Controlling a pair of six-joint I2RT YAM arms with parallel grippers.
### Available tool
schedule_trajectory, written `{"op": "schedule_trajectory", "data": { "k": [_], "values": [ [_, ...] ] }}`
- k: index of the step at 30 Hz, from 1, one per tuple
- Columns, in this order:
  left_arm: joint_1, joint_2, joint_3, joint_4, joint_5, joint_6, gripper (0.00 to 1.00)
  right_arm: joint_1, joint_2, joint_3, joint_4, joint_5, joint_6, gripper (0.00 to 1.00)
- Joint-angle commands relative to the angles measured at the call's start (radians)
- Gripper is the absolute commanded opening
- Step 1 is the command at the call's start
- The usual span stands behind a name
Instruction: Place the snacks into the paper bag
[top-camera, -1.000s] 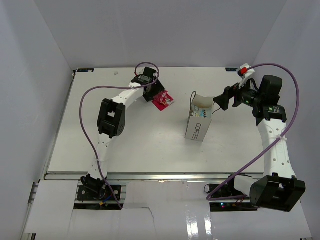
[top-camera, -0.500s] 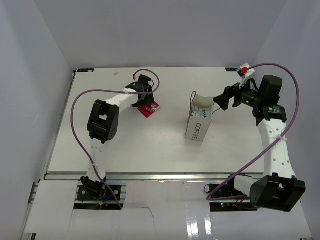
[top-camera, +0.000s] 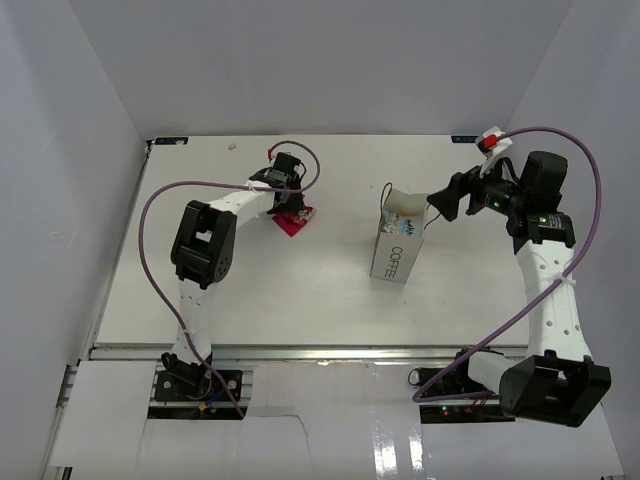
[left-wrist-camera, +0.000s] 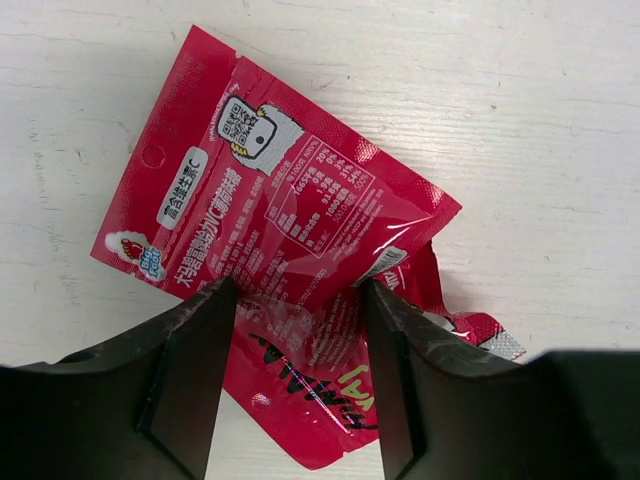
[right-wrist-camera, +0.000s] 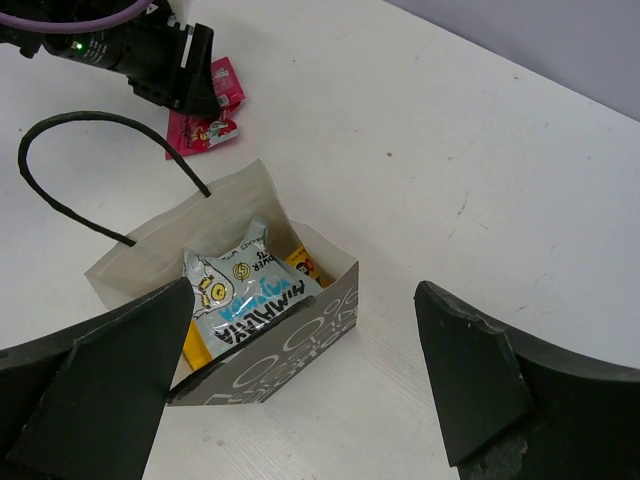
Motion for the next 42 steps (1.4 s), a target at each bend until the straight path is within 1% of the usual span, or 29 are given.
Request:
{"op": "schedule_trajectory", "data": {
  "k": [1,3,4,8,9,11,12,14,15,16,19,23,25,26,27,28,29,30,32,33,34,35,36,38,39,40,41,42],
  "values": [
    [0.021,0.094,-0.097,-0.230,0.059,0.028,0.45,-0.004,-0.021,0.001,0.033,-0.026,0.012,0.97],
    [0.021,0.071,-0.097,-0.220,0.074,0.033,0.40,-0.004,-0.021,0.001,0.033,-0.026,0.012,0.97],
    [0.021,0.060,-0.097,-0.217,0.081,0.039,0.35,-0.004,-0.021,-0.002,0.033,-0.031,0.014,0.97],
    [0.021,-0.011,-0.101,-0.200,0.119,0.055,0.22,-0.004,-0.023,-0.006,0.033,-0.040,0.017,0.97],
    [0.021,-0.040,-0.103,-0.197,0.127,0.055,0.17,-0.004,-0.023,-0.006,0.033,-0.041,0.017,0.97],
    [0.021,-0.069,-0.112,-0.191,0.156,0.055,0.10,-0.004,-0.024,-0.009,0.031,-0.047,0.018,0.97],
    [0.021,-0.099,-0.117,-0.181,0.182,0.055,0.06,-0.004,-0.024,-0.009,0.031,-0.052,0.018,0.97],
    [0.021,-0.132,-0.129,-0.174,0.208,0.047,0.01,-0.004,-0.026,-0.012,0.031,-0.058,0.017,0.97],
    [0.021,-0.150,-0.150,-0.157,0.225,0.039,0.00,-0.004,-0.026,-0.013,0.030,-0.060,0.018,0.97],
    [0.021,-0.188,-0.164,-0.149,0.266,0.033,0.00,-0.004,-0.028,-0.013,0.028,-0.067,0.017,0.97],
    [0.021,-0.251,-0.222,-0.109,0.314,0.013,0.00,-0.004,-0.029,-0.013,0.020,-0.083,0.008,0.97],
    [0.021,-0.389,-0.302,-0.045,0.390,-0.004,0.00,-0.004,-0.031,-0.016,0.013,-0.123,-0.003,0.97],
    [0.019,-0.434,-0.351,-0.019,0.421,-0.010,0.00,-0.004,-0.031,-0.013,0.004,-0.207,-0.037,0.97],
    [0.019,-0.480,-0.366,0.009,0.438,-0.013,0.00,-0.004,-0.031,-0.010,-0.027,-0.240,-0.061,0.97],
    [0.019,-0.503,-0.383,0.021,0.468,-0.014,0.00,-0.004,-0.031,-0.004,-0.039,-0.315,-0.084,0.97],
    [0.019,-0.544,-0.415,0.049,0.504,-0.017,0.00,-0.004,-0.032,0.007,-0.074,-0.380,-0.166,0.97],
    [0.019,-0.566,-0.429,0.064,0.504,-0.019,0.00,-0.004,-0.032,0.007,-0.096,-0.380,-0.167,0.97],
    [0.019,-0.587,-0.443,0.078,0.537,-0.019,0.00,-0.002,-0.034,0.023,-0.116,-0.432,-0.199,0.97],
    [0.019,-0.630,-0.486,0.124,0.580,-0.018,0.00,-0.002,-0.035,0.043,-0.163,-0.477,-0.322,0.96],
    [0.019,-0.667,-0.500,0.136,0.623,-0.018,0.00,-0.002,-0.037,0.056,-0.218,-0.513,-0.371,0.96],
    [0.019,-0.683,-0.512,0.151,0.654,-0.017,0.00,-0.002,-0.037,0.082,-0.248,-0.531,-0.476,0.95],
    [0.019,-0.698,-0.534,0.174,0.688,-0.010,0.00,-0.001,-0.037,0.097,-0.283,-0.547,-0.547,0.93],
    [0.019,-0.719,-0.540,0.179,0.747,-0.005,0.00,0.000,-0.035,0.129,-0.381,-0.590,-0.736,0.93],
    [0.021,-0.739,-0.564,0.191,0.820,0.012,0.00,0.012,-0.035,0.155,-0.504,-0.629,-0.961,0.90],
    [0.019,-0.755,-0.572,0.193,0.890,0.015,0.00,0.022,-0.035,0.165,-0.579,-0.633,-1.051,0.90],
    [0.019,-0.764,-0.581,0.198,0.921,0.022,0.00,0.044,-0.032,0.174,-0.585,-0.615,-1.113,0.90],
    [0.019,-0.775,-0.601,0.198,0.949,0.024,0.00,0.114,-0.029,0.194,-0.586,-0.589,-1.174,0.90],
    [0.018,-0.796,-0.610,0.201,0.976,0.025,0.00,0.171,-0.025,0.206,-0.593,-0.499,-1.211,0.90]
  ]
}}
